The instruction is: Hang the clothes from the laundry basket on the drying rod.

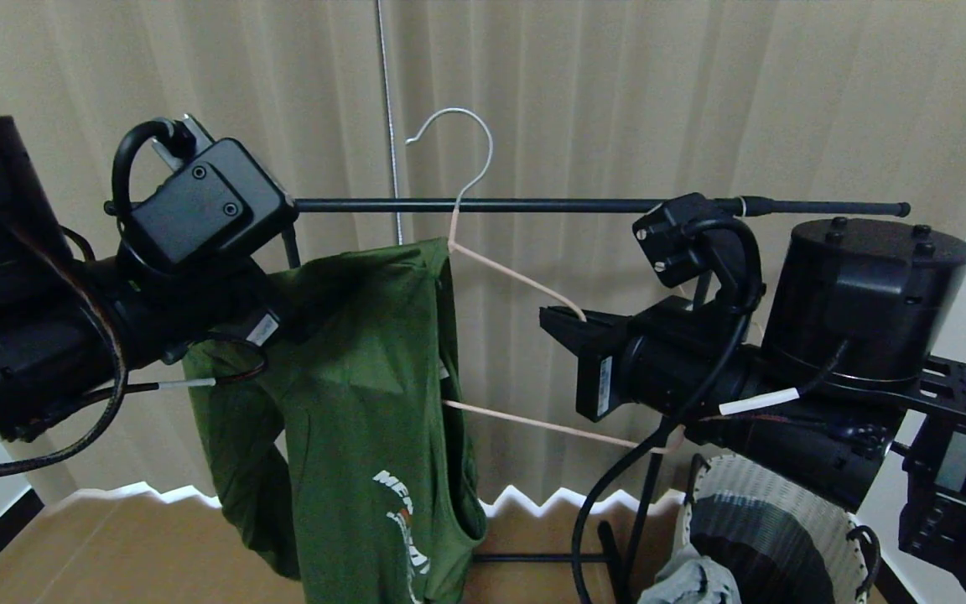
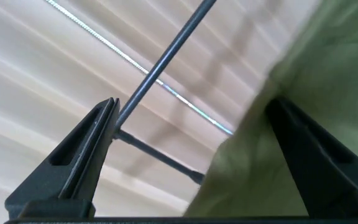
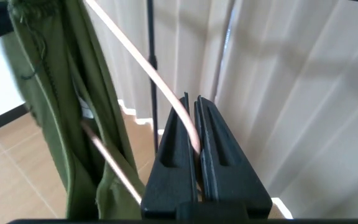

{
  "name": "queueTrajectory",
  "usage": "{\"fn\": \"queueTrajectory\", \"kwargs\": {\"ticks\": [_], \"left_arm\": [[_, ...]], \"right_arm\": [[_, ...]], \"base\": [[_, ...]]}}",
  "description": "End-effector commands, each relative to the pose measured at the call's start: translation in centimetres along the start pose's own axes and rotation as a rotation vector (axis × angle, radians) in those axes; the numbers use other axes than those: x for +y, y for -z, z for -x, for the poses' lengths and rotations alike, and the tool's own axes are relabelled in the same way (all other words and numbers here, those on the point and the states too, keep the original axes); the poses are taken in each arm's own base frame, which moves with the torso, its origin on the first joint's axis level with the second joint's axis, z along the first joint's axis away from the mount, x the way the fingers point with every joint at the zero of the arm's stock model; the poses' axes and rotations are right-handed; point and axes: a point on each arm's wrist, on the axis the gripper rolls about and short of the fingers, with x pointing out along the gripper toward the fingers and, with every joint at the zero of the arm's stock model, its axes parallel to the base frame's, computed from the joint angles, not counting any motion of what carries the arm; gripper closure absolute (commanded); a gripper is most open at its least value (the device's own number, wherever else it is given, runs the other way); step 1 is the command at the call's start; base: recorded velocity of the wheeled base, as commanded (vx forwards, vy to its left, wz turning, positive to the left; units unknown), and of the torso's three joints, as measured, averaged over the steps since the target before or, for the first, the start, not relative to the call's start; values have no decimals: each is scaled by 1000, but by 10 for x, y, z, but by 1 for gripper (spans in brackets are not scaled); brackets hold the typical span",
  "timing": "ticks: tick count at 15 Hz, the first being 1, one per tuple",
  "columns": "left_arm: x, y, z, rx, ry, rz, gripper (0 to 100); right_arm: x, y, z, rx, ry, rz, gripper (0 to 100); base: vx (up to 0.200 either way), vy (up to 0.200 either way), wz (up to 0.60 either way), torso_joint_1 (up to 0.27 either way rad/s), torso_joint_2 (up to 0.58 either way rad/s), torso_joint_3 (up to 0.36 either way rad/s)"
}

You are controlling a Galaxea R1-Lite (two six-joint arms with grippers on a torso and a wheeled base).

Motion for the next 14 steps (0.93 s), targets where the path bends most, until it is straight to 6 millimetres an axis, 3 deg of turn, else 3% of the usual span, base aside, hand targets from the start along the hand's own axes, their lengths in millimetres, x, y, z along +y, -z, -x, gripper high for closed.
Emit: {"fn": "queueTrajectory", "kwargs": {"ticks": [1, 2, 3, 14], "left_arm": [[-4, 5, -8, 14, 6, 0, 0], [-3, 5, -8, 10, 1, -2, 0], [-4, 4, -8, 8, 3, -2, 100], [-4, 5, -6, -14, -25, 6, 100]], "right_arm": [[3, -1, 3, -6, -10, 0, 100], [3, -1, 3, -5, -13, 1, 100], [3, -1, 3, -5, -13, 1, 100], [6, 0, 3, -21, -25, 8, 100]], "base": [[0, 0, 0, 0, 0, 0], [0, 0, 0, 0, 0, 0], [0, 0, 0, 0, 0, 0], [0, 0, 0, 0, 0, 0]]}}
